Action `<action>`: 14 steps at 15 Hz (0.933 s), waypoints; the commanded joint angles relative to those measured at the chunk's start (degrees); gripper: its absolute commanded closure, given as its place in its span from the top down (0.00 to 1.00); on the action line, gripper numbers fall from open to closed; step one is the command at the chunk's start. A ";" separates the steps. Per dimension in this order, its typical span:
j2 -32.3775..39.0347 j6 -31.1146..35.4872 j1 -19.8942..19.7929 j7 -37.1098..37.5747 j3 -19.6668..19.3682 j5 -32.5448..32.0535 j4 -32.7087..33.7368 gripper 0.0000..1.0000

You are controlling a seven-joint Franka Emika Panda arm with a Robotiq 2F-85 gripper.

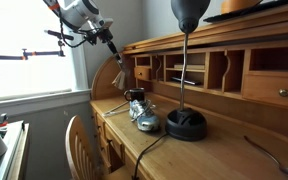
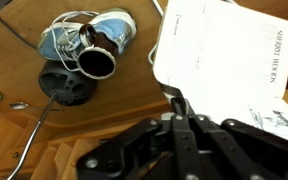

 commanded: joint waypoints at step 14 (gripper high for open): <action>-11.16 -2.78 -8.93 17.38 0.81 6.76 -9.60 0.00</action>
